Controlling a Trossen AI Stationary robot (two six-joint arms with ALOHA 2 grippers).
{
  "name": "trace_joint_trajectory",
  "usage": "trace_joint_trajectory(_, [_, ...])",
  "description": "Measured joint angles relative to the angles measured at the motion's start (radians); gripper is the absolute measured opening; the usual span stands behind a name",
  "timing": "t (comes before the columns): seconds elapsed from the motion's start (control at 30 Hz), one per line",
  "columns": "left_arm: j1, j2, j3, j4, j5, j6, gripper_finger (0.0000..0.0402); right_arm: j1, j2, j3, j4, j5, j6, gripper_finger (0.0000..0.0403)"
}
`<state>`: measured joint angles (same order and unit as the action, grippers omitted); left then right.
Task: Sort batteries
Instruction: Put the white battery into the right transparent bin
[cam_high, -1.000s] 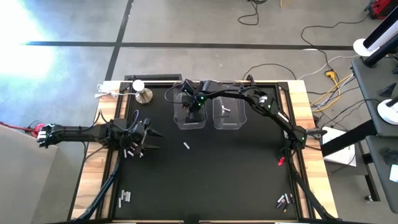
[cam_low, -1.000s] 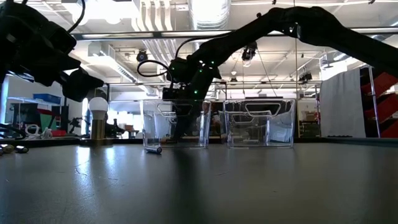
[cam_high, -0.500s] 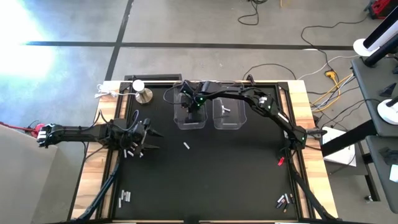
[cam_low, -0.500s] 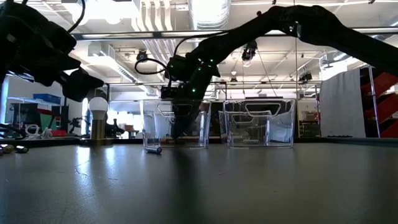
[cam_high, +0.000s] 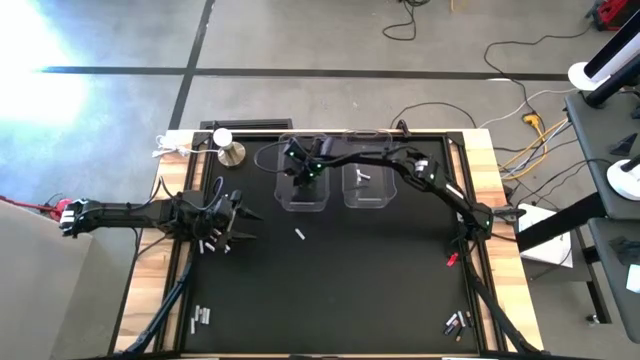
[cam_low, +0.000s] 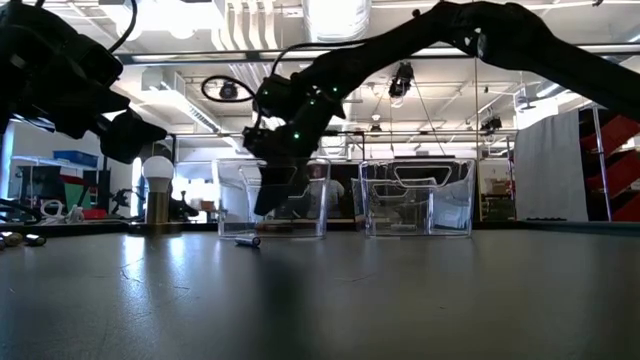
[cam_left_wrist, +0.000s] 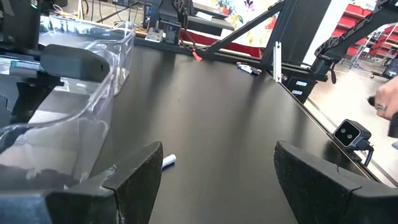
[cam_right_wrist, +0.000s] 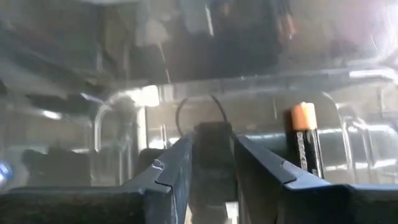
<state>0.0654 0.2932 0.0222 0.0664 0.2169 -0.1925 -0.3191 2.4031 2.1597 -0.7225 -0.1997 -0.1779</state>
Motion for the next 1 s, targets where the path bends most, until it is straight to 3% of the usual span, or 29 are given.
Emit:
trace_joint_trajectory(0.4, [0.0, 0.0, 0.0, 0.0, 0.0, 0.0, 0.0284, 0.01, -0.015, 0.085, 0.036, 0.002, 0.077, 0.0132])
trace_joint_trajectory(0.5, [0.0, 0.0, 0.0, 0.0, 0.0, 0.0, 0.0284, 0.035, -0.046, 0.151, 0.007, 0.061, 0.079, 0.0127])
trace_joint_trajectory(0.8, [0.0, 0.001, 0.0, 0.0, 0.0, 0.0, 0.0284, 0.244, -0.128, 0.195, -0.067, 0.321, 0.083, 0.011])
trace_joint_trajectory(1.0, [0.0, 0.005, 0.0, 0.0, 0.0, 0.0, 0.0284, 0.397, -0.129, 0.153, -0.094, 0.369, 0.235, 0.0123])
